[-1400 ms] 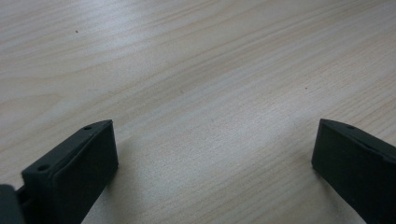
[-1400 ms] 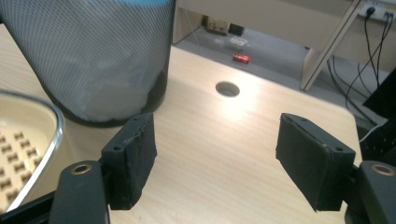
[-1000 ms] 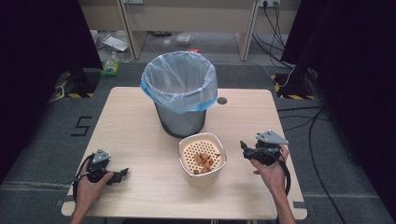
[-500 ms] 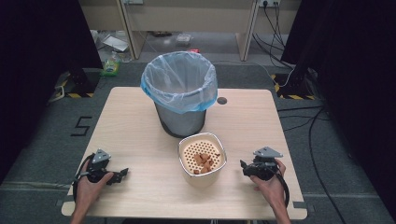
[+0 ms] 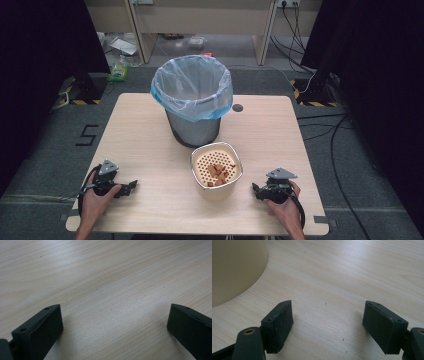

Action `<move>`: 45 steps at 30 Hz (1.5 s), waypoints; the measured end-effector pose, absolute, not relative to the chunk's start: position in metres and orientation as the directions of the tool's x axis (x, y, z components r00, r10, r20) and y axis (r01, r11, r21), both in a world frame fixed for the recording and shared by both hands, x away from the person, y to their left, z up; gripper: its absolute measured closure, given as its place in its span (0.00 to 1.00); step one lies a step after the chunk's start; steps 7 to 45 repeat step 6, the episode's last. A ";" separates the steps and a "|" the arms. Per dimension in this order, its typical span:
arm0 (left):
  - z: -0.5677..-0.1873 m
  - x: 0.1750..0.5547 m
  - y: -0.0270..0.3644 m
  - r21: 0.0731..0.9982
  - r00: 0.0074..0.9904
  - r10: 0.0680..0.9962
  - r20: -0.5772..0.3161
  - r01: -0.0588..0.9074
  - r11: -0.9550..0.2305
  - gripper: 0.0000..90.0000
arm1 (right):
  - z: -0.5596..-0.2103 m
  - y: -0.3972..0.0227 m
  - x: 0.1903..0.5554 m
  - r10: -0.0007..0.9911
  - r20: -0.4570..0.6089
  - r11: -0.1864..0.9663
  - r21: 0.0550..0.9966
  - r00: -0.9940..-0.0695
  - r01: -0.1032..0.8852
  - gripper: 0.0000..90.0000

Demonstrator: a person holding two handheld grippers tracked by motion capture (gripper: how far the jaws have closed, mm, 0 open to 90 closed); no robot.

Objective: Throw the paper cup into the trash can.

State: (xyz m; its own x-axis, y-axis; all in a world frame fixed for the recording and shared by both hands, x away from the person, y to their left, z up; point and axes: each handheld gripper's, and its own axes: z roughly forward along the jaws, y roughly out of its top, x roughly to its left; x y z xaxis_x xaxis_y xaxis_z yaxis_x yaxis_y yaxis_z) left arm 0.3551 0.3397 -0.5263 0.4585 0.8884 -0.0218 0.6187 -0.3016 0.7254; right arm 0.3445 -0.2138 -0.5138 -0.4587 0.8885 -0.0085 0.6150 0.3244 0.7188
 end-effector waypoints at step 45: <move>-0.526 0.355 0.340 0.726 0.458 0.888 -0.022 0.619 -0.301 0.00 | -0.516 -0.214 0.343 0.886 -0.006 0.321 0.728 -0.463 0.605 0.23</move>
